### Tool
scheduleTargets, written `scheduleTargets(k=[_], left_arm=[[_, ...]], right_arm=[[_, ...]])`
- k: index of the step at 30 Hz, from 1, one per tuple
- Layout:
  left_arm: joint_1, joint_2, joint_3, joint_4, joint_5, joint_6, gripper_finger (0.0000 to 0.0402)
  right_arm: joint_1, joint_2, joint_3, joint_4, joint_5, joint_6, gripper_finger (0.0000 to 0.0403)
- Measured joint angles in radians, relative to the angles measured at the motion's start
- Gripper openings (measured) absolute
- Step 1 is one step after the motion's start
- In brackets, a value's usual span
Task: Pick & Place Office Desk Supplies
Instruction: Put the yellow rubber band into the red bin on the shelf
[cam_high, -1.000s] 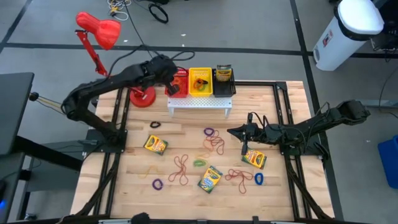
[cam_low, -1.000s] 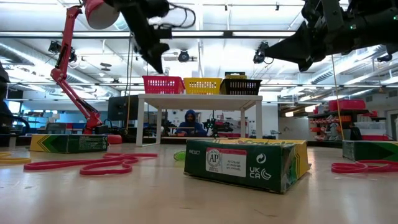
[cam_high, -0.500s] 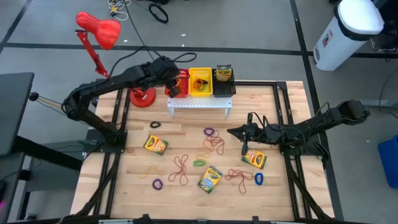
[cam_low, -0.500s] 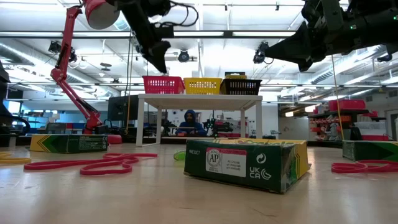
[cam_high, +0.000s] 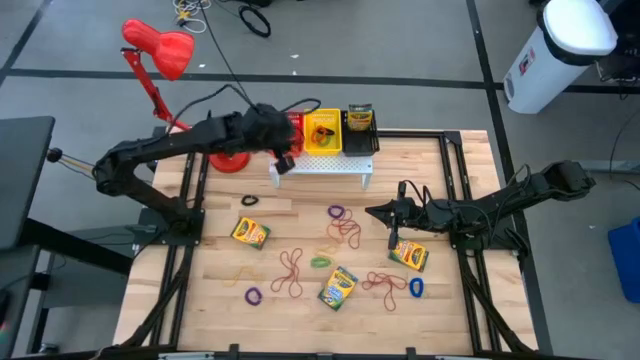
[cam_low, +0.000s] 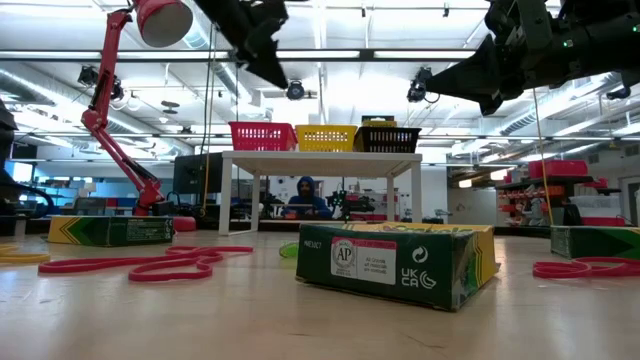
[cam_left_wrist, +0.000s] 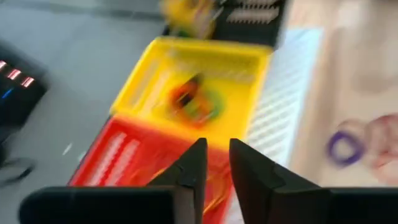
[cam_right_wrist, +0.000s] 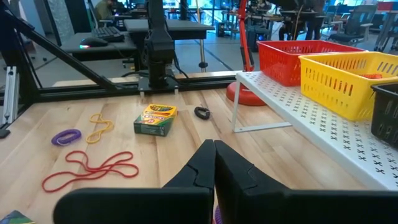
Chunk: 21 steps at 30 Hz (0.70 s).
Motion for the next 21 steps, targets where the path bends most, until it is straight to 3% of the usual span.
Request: scheduleTargets(k=[7, 11, 16, 21], left_arm=[[-0.123, -0.005, -0.220, 0.406, 0.146, 0.082, 0.0040], [-0.175, -0.026, -0.351, 0.678, 0.315, 0.066, 0.0036], [-0.219, -0.030, -0.465, 1.000, 0.596, -0.126, 0.0036], [-0.272, 0.010, -0.462, 1.080, 0.601, -0.305, 0.0036]], right_arm=[[0.000, 0.000, 0.000, 0.007, 0.000, 0.004, 0.0005], [0.000, 0.000, 0.000, 0.010, 0.002, 0.026, 0.0005], [0.000, 0.000, 0.000, -0.005, -0.009, 0.064, 0.0005], [-0.001, 0.000, 0.000, -0.053, -0.096, 0.125, 0.0005]])
